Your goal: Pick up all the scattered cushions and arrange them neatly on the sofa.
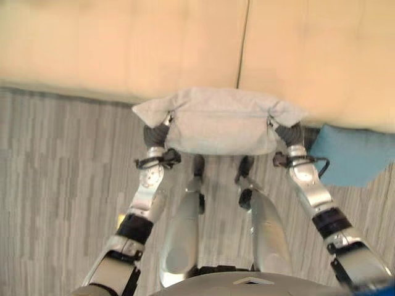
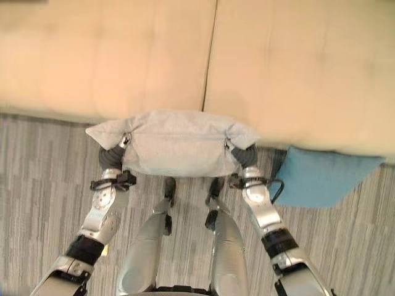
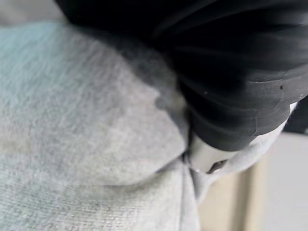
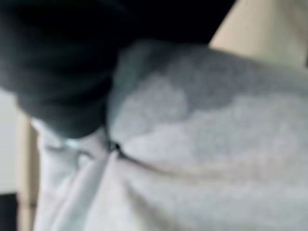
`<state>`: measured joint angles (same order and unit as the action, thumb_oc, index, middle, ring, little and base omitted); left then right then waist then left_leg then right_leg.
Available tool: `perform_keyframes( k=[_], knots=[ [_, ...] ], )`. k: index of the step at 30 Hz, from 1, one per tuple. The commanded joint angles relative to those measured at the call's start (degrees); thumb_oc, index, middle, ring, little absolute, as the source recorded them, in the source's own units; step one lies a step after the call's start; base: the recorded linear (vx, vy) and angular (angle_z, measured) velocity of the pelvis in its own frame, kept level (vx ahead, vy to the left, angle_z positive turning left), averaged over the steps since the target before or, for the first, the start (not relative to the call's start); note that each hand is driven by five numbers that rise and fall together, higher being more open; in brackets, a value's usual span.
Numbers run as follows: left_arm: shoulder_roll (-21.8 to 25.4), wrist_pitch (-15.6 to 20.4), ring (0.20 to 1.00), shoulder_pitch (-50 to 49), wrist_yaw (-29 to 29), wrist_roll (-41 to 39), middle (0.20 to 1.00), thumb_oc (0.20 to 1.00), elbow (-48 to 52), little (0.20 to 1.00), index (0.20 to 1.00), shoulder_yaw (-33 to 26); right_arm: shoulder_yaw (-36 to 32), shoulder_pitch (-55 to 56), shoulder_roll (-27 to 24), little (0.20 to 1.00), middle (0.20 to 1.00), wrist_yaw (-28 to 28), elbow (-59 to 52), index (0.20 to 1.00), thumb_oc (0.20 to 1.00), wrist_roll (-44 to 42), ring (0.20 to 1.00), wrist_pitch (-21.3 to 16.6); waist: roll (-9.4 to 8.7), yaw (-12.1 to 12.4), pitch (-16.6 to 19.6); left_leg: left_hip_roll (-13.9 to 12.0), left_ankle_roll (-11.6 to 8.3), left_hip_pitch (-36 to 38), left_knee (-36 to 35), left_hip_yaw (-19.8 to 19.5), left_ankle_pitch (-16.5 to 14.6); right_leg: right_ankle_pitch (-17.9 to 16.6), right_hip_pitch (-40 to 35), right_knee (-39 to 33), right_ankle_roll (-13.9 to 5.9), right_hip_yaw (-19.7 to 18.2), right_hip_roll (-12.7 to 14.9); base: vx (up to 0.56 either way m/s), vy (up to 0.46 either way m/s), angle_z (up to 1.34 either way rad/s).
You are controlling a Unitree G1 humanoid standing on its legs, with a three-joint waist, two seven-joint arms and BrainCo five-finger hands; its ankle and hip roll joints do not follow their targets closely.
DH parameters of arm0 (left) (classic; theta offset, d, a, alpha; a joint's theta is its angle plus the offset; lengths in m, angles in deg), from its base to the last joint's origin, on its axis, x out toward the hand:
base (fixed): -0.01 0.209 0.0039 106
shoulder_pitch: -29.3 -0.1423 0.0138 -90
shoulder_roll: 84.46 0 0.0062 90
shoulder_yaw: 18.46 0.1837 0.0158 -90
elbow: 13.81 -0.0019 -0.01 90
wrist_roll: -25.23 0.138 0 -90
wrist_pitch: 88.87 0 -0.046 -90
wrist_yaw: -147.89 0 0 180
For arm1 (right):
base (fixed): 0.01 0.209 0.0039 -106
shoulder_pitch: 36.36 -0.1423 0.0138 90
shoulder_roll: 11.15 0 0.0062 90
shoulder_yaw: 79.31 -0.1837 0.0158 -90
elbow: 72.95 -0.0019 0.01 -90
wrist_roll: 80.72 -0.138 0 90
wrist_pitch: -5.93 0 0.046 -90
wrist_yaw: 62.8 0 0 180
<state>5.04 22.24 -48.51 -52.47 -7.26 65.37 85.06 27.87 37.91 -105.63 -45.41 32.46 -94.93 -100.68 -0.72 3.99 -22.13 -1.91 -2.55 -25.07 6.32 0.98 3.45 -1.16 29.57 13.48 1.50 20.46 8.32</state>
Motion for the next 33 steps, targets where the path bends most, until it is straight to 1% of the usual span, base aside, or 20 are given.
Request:
perform_keyframes(
  k=[1,3,5,9,11,12,13,14,15,17,20,22,23,25,26,27,28,29,31,33],
  knots=[
    [-0.84,5.03,0.200,7.38,4.73,2.43,0.200,0.200,4.87,0.200,0.200,3.66,0.47,-3.90,1.16,0.200,0.200,-3.18,-5.75,0.200,0.200,2.87,0.200,-5.48,0.48,-0.57,2.20,-0.64,-4.23,0.66,0.30,-2.35,3.68,2.90,-6.27,0.42,-7.02,2.70,2.13,0.09,-0.069,0.34],
    [-0.22,4.83,0.200,4.93,5.59,2.67,0.200,0.200,6.29,0.200,0.200,3.76,0.13,-1.62,0.60,0.200,0.200,-3.72,-8.01,0.200,0.200,3.78,0.200,-5.37,0.45,-0.38,3.42,-0.78,-4.68,3.61,-0.02,-2.80,3.70,3.53,-10.51,-1.20,-6.57,3.39,1.32,0.11,-0.096,0.28],
    [0.40,4.40,0.200,1.99,7.32,1.95,0.200,0.200,8.28,0.200,0.200,3.59,-0.30,1.11,-0.65,0.200,0.200,-4.90,-11.23,0.200,0.200,4.67,0.200,-5.43,0.13,0.14,5.03,-0.58,-5.32,5.68,2.57,-3.78,4.53,3.80,-16.04,-4.52,-6.20,3.67,0.09,0.15,-0.159,0.18],
    [0.88,4.01,0.200,0.23,8.76,1.63,0.200,0.200,9.51,0.200,0.200,3.70,-1.04,2.66,-1.11,0.200,0.200,-5.95,-13.15,0.200,0.200,3.73,0.200,-5.72,-0.36,0.71,6.15,-0.64,-6.14,5.95,8.15,-4.92,5.77,4.55,-20.56,-7.13,-5.33,3.79,-0.46,0.09,-0.071,0.19],
    [1.28,3.69,0.200,-0.69,8.90,1.93,0.200,0.200,10.43,0.200,0.200,3.46,-1.12,3.54,-1.01,0.200,0.200,-6.42,-13.93,0.200,0.200,3.31,0.200,-5.84,-0.86,1.52,6.56,0.59,-6.04,5.30,11.20,-6.21,5.68,4.83,-23.01,-8.28,-5.18,3.52,-0.74,0.12,-0.032,0.04],
    [1.28,3.41,0.200,-1.14,9.21,1.92,0.200,0.200,10.44,0.200,0.200,3.61,-1.24,3.55,-0.93,0.200,0.200,-6.53,-13.94,0.200,0.200,3.24,0.200,-5.76,-0.98,1.58,7.24,1.18,-5.41,5.17,10.00,-5.66,4.53,4.90,-23.77,-8.91,-5.32,3.43,-1.08,0.22,-0.011,-0.06],
    [1.36,2.92,0.200,-1.87,9.72,1.88,0.200,0.200,10.52,0.200,0.200,3.86,-1.55,4.56,-0.65,0.200,0.200,-6.86,-14.08,0.200,0.200,3.07,0.200,-5.73,-1.50,1.42,8.69,1.60,-4.23,4.88,7.13,-2.92,3.09,4.88,-25.77,-10.10,-5.80,3.95,-1.36,0.23,0.008,0.03],
    [1.57,2.52,0.200,-1.87,9.83,2.31,0.200,0.200,10.45,0.200,0.200,3.98,-2.01,4.79,-0.57,0.200,0.200,-6.56,-14.49,0.200,0.200,3.39,0.200,-5.68,-1.64,1.41,9.35,1.48,-3.69,4.17,5.65,-0.24,3.30,4.96,-26.61,-10.42,-6.01,4.21,-1.69,0.18,0.013,0.12],
    [1.58,2.52,0.200,-1.88,9.82,2.32,0.200,0.200,10.46,0.200,0.200,4.00,-2.02,4.82,-0.56,0.200,0.200,-6.55,-14.51,0.200,0.200,3.40,0.200,-5.67,-1.68,1.48,9.37,1.49,-3.68,4.20,5.60,-0.16,3.31,4.95,-26.59,-10.43,-6.02,4.14,-1.66,0.11,0.048,0.21],
    [1.90,2.47,0.200,-1.76,9.59,2.82,0.200,0.200,10.75,0.200,0.200,3.69,-1.70,4.02,0.20,0.200,0.200,-6.39,-13.93,0.200,0.200,3.36,0.200,-5.59,-2.08,3.11,10.14,1.73,-3.44,4.26,4.96,-0.24,3.42,5.33,-27.20,-9.70,-6.32,3.12,-2.31,0.16,0.099,0.10],
    [2.46,2.13,0.200,-2.71,10.08,2.83,0.200,0.200,11.48,0.200,0.200,3.51,-1.44,3.32,1.28,0.200,0.200,-6.95,-13.74,0.200,0.200,3.40,0.200,-5.06,-2.73,3.46,11.96,2.66,-1.88,9.77,3.76,-0.90,0.14,5.96,-30.10,-9.01,-7.53,2.15,-1.69,0.27,0.170,-0.51],
    [2.68,1.41,0.200,-3.65,10.35,3.33,0.200,0.200,12.33,0.200,0.200,3.57,-1.47,2.89,2.37,0.200,0.200,-7.30,-13.54,0.200,0.200,2.75,0.200,-4.81,-3.07,4.58,12.89,3.65,0.04,12.96,3.32,-0.66,-2.75,5.99,-30.98,-6.80,-9.10,1.74,-0.01,0.25,0.244,-0.40],
    [3.22,1.16,0.200,-4.02,10.78,3.65,0.200,0.200,12.91,0.200,0.200,3.82,-1.54,2.86,2.61,0.200,0.200,-7.45,-13.33,0.200,0.200,2.63,0.200,-4.70,-3.17,4.89,12.92,4.30,0.79,13.99,3.55,-0.57,-3.74,5.02,-30.52,-3.90,-9.81,0.79,0.78,0.19,0.263,-0.26],
    [3.60,0.93,0.200,-4.46,11.00,3.67,0.200,0.200,13.26,0.200,0.200,4.22,-1.32,2.05,3.30,0.200,0.200,-7.54,-13.06,0.200,0.200,2.88,0.200,-4.25,-3.05,4.97,12.61,5.08,2.78,15.82,3.83,0.14,-5.39,0.64,-28.38,3.03,-12.03,-0.08,3.16,0.13,0.272,-0.44],
    [3.85,0.79,0.200,-4.56,11.19,3.54,0.200,0.200,13.34,0.200,0.200,4.58,-1.36,2.03,3.53,0.200,0.200,-7.67,-13.06,0.200,0.200,2.96,0.200,-4.18,-2.77,4.76,12.49,5.25,3.66,16.81,3.99,0.29,-6.27,-0.55,-27.16,6.39,-12.45,-0.99,3.88,0.13,0.293,-0.35],
    [4.26,0.68,0.200,-4.59,11.29,3.76,0.200,0.200,13.30,0.200,0.200,5.00,-1.40,2.13,3.71,0.200,0.200,-7.86,-13.38,0.200,0.200,2.97,0.200,-4.12,-2.45,4.10,12.24,5.21,4.29,17.74,4.21,0.17,-6.80,-1.11,-25.62,9.92,-12.51,-2.60,3.37,0.13,0.236,-0.36],
    [4.32,0.52,0.200,-4.66,11.32,4.18,0.200,0.200,13.06,0.200,0.200,5.18,-1.39,2.39,3.84,0.200,0.200,-7.99,-13.25,0.200,0.200,3.07,0.200,-4.06,-2.27,4.00,12.33,5.27,4.53,18.67,4.09,0.08,-7.47,-0.96,-24.59,10.72,-12.21,-3.22,3.33,0.16,0.224,-0.36],
    [4.90,0.46,0.200,-4.75,11.35,4.84,0.200,0.200,13.69,0.200,0.200,5.34,-1.80,1.99,3.82,0.200,0.200,-8.07,-13.34,0.200,0.200,3.06,0.200,-3.86,-1.90,3.54,12.53,5.20,4.92,20.53,3.15,-0.33,-8.28,-1.26,-21.18,8.52,-11.06,-3.07,3.81,0.12,0.125,-0.24],
    [5.15,0.44,0.200,-4.74,11.47,4.86,0.200,0.200,14.03,0.200,0.200,5.49,-1.84,1.60,3.63,0.200,0.200,-7.98,-13.17,0.200,0.200,2.93,0.200,-3.99,-1.86,3.19,12.39,5.21,4.99,20.98,2.80,-0.64,-8.44,-1.58,-19.87,6.28,-10.74,-3.52,3.86,0.11,0.031,-0.23],
    [5.13,0.20,0.200,-4.44,11.52,4.62,0.200,0.200,13.54,0.200,0.200,5.36,-1.97,0.26,3.00,0.200,0.200,-7.27,-12.95,0.200,0.200,2.99,0.200,-4.05,-2.30,2.17,11.65,5.41,4.44,22.37,2.64,-2.00,-9.59,-3.38,-17.31,-2.76,-11.12,-6.37,4.07,0.21,-0.049,-0.19]
  ],
)
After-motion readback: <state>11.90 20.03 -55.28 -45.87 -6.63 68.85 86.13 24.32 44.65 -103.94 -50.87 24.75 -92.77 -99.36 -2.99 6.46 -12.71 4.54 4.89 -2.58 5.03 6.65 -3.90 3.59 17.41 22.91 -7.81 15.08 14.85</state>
